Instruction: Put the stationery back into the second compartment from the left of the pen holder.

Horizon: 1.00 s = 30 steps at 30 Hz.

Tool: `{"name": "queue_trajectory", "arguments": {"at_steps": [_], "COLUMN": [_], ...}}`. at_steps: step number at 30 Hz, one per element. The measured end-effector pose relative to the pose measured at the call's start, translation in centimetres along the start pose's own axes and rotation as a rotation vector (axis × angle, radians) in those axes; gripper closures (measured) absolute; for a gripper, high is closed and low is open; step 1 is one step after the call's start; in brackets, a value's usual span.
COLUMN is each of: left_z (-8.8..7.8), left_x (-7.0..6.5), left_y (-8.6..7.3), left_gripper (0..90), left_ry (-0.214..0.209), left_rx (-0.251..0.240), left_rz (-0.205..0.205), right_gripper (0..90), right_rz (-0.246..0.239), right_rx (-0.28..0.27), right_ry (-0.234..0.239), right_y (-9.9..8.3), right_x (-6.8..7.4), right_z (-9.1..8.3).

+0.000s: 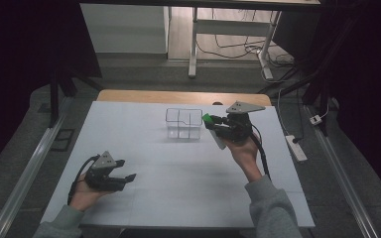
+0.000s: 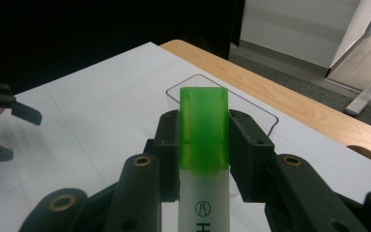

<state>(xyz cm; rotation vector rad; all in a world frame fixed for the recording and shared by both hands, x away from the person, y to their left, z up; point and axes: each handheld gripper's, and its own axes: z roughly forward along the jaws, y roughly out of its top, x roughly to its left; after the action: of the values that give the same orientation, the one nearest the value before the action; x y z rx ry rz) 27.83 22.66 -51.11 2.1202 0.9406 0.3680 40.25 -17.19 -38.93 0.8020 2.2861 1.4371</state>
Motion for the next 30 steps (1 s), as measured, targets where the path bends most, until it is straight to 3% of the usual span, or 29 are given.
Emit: {"name": "queue_trajectory", "arguments": {"at_steps": [19, 30], "left_z": [0.0, 0.0], "left_x": [0.1, 0.1], "left_y": [0.0, -0.1], "left_gripper": [30.0, 30.1], "left_ry": [0.003, 0.002], "left_rx": [0.002, 0.001], "left_rz": [0.004, 0.002], "right_gripper": [67.3, 67.3], "right_rz": [0.008, 0.041], "right_rx": [-0.047, -0.062], "right_ry": [0.015, 0.025], "right_y": [1.4, 2.2], "right_x": [-0.5, -1.2], "right_z": [2.1, 3.7]}}
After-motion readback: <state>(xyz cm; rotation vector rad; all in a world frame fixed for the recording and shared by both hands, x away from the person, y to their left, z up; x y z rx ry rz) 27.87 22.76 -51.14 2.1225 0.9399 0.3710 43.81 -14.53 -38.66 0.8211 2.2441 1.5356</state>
